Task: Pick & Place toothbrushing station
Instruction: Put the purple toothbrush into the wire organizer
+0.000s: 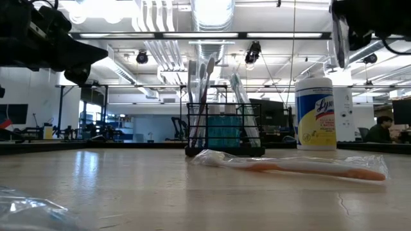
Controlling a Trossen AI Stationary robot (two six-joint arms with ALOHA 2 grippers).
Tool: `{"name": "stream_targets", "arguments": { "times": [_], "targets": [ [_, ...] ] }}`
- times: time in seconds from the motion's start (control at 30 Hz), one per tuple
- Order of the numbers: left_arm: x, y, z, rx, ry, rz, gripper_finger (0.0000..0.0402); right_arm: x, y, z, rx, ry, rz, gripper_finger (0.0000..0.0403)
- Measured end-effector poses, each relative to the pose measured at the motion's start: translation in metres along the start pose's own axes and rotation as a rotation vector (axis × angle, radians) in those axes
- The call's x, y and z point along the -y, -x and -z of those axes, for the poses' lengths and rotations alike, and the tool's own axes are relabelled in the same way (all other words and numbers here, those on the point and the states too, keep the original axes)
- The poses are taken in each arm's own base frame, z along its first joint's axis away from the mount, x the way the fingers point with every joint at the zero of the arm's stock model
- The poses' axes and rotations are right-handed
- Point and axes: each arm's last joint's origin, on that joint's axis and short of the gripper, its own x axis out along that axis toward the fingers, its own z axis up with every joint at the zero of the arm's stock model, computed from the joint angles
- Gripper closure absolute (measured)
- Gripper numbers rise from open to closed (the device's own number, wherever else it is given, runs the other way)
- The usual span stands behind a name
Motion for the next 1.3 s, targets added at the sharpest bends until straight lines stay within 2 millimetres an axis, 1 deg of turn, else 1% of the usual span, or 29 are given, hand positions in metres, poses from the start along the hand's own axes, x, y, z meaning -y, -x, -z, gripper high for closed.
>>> {"name": "stream_targets", "arguments": {
  "times": [0.07,0.13,0.57,0.87,1.0,1.07,1.1,1.2,1.3],
  "targets": [
    [0.001,0.0,0.001,-0.01,0.018,0.03,0.039,0.002,0.004,0.006,0.036,-0.009,0.006,0.039],
    [0.001,0.0,0.002,-0.025,0.03,0.042,0.039,0.003,0.006,0.009,0.034,0.001,0.012,0.039],
    [0.001,0.0,0.002,-0.018,0.001,0.034,0.039,0.001,0.006,0.01,0.032,0.038,-0.045,0.039],
    [0.001,0.0,0.001,-0.014,-0.029,0.035,0.039,0.001,0.006,0.01,0.03,0.043,-0.047,0.039],
    [0.0,0.0,0.0,0.001,-0.016,0.013,0.039,0.001,0.006,0.01,0.029,0.043,-0.046,0.039],
    [0.0,0.0,-0.005,0.034,-0.004,-0.022,0.0391,0.002,0.005,0.008,0.034,0.042,-0.038,0.039],
    [0.0,0.0,-0.01,0.042,-0.008,-0.032,0.0393,0.002,0.003,0.004,0.041,0.041,-0.03,0.039],
    [0.002,-0.003,-0.031,0.066,-0.038,-0.036,0.0397,0.001,-0.007,-0.013,0.043,0.061,-0.011,0.039],
    [0.005,-0.009,-0.054,0.067,-0.073,-0.035,0.0394,-0.001,-0.023,-0.028,-0.005,0.113,-0.002,0.039]
  ]
}}
